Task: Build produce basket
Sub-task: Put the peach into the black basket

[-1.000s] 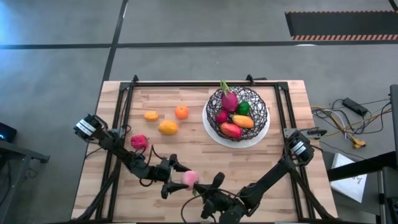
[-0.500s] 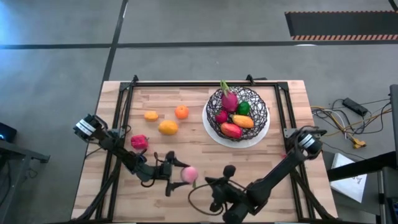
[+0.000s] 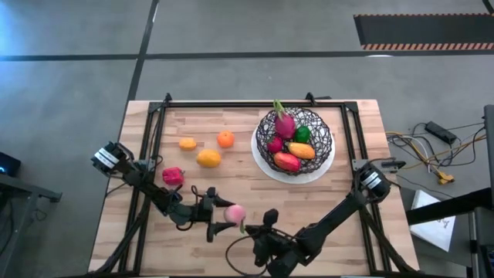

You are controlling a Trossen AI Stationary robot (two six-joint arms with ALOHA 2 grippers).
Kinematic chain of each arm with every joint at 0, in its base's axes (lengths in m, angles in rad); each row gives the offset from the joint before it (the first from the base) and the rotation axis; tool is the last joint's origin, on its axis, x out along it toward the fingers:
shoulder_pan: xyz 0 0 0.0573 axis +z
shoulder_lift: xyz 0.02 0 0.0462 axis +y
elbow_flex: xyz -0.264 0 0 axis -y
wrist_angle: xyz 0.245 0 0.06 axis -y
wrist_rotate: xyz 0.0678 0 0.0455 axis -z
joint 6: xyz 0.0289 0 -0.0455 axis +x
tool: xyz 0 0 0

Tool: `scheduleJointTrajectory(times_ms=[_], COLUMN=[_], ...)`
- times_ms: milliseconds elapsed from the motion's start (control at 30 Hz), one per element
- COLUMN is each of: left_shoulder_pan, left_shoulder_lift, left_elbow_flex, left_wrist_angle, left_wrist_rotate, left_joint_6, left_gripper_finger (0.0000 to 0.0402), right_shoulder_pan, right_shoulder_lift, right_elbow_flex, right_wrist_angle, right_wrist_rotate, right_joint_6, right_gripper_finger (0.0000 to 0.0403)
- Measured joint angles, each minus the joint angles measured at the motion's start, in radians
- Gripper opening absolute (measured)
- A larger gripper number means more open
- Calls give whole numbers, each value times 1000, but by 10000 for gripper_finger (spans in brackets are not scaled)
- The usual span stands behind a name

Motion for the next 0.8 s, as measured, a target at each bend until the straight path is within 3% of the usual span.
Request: scheduleJointTrajectory(times_ms=[100,300,500,667,800], left_shoulder_pan=[0,0,0,0,0], left_shoulder_lift=[0,0,0,0,0], left_elbow_flex=[0,5,5,5,5], left_wrist_angle=[2,4,3,4,6], left_wrist_rotate=[0,3,4,7,5], left_joint_6=[-1,-1,-1,-1,-1], left_gripper_finger=[311,311,311,311,311], right_shoulder_pan=[0,-7,-16,-23,-29], right_shoulder_lift=[0,15,45,76,81], right_elbow_flex=[0,2,2,1,1], right_wrist_angle=[12,37,66,67,83], right_wrist_rotate=[58,39,33,137,138], right_joint_6=[-59,-104,-109,-100,-109], right_gripper_finger=[51,84,80,77,77])
